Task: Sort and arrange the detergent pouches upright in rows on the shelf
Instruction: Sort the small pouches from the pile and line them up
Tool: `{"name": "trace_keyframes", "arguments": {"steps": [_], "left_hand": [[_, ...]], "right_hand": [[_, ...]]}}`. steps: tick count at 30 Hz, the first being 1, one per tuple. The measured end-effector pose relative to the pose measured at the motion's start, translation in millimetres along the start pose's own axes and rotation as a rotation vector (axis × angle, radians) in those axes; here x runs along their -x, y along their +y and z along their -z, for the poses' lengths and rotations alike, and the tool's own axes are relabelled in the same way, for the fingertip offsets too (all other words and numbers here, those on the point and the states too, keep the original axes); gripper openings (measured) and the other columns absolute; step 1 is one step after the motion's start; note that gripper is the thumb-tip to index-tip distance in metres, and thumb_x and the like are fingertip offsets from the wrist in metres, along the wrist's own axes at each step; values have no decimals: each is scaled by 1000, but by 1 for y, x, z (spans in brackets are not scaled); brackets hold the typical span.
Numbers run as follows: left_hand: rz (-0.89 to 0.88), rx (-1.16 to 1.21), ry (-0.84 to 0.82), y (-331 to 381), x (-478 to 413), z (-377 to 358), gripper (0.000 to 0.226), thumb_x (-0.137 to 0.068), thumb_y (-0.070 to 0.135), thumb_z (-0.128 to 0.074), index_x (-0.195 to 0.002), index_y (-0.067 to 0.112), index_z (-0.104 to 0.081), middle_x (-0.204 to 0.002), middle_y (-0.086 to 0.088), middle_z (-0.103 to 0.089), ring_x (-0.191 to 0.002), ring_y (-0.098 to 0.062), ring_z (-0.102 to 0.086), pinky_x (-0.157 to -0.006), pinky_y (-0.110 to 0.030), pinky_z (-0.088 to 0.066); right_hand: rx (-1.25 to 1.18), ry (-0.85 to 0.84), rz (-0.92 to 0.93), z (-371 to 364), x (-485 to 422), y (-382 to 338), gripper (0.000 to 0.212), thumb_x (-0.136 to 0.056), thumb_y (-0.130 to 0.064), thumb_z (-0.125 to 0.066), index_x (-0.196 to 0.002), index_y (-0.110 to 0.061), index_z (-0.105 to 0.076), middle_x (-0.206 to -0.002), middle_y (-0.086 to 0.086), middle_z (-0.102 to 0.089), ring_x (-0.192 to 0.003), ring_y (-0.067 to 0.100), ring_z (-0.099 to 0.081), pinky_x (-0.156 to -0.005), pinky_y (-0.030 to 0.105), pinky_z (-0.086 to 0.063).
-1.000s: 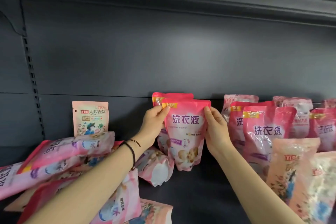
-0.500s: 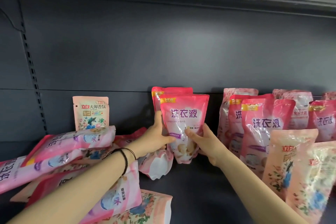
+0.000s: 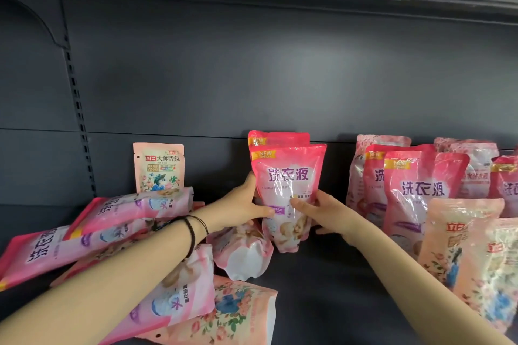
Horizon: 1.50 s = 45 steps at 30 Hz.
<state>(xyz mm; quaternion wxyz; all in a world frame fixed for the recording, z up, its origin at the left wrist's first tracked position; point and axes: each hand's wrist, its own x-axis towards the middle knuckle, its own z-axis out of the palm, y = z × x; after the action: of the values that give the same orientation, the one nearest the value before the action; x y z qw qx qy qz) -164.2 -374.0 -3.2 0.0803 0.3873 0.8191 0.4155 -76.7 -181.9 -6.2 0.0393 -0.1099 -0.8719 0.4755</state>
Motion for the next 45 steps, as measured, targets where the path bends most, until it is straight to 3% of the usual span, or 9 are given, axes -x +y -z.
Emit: {"name": "trace_keyframes", "arguments": {"steps": [2,5,9,12,23,27,35,41,45], "left_hand": [[2,-156,-7,9,5,11,59,-87,32,-67,-136,27,-37,-117,11,-59,-102,-4,-57,-77,-15,-48],[27,-772,-34,21,19,35,22,-87,50,-57,-98,31,-61,-103,10,-67,-92,-12,-62,-76,-30,-51],[7,-1217,-86,26,41,63,27,-85,52,-51,-78,27,-54,-83,7,-61,-80,-20,-59,-66,-28,-43],[51,-1231,-132,25,58,77,23,-87,51,-50,-80,29,-53,-79,10,-57,-78,-18,-55,-61,-27,-37],[5,-1108,-75,-10,68,112,31,-85,60,-48,-92,33,-61,-69,19,-50,-67,-4,-46,-56,-26,-34],[-44,-976,-52,-30,65,132,31,-81,60,-46,-95,37,-60,-85,15,-64,-80,-7,-56,-57,-26,-36],[-68,-736,-78,-60,48,156,27,-78,61,-52,-87,37,-60,-83,20,-59,-82,-3,-58,-69,-27,-49],[-141,-812,-9,-70,28,157,24,-83,56,-52,-88,34,-60,-79,18,-54,-81,-7,-54,-56,-23,-35],[-98,-721,-19,-81,28,154,23,-83,55,-52,-89,34,-60,-87,17,-58,-86,-9,-57,-69,-28,-46]], "right_hand": [[386,-71,-74,12,3,-10,40,-90,-59,-50,-107,-24,-52,-104,-2,-64,-85,14,-63,-73,31,-53],[926,-127,-87,26,11,-31,45,-91,-58,-49,-73,-17,-54,-72,0,-62,-58,13,-56,-79,34,-54],[1195,-154,16,16,29,-61,52,-87,-61,-52,-93,-11,-65,-80,-2,-66,-74,17,-64,-86,37,-54],[1233,-153,141,-4,40,-78,51,-87,-61,-52,-108,-15,-64,-103,-1,-66,-94,20,-63,-79,32,-50],[1061,-289,351,-61,31,-123,38,-91,-39,-58,-105,-5,-69,-106,11,-69,-97,27,-65,-88,42,-54],[982,-292,354,-87,5,-143,32,-92,-34,-59,-107,-7,-69,-107,9,-70,-100,23,-63,-90,39,-52],[1067,-330,295,-136,-89,-150,27,-88,-21,-60,-111,-8,-70,-114,7,-69,-102,25,-63,-88,31,-50],[1181,-417,140,-156,-120,-130,26,-93,-17,-55,-106,2,-67,-89,17,-65,-63,26,-54,-64,33,-47],[1097,-279,176,-158,-119,-124,23,-92,-19,-55,-96,-3,-70,-100,16,-69,-85,31,-63,-70,35,-49]]}}
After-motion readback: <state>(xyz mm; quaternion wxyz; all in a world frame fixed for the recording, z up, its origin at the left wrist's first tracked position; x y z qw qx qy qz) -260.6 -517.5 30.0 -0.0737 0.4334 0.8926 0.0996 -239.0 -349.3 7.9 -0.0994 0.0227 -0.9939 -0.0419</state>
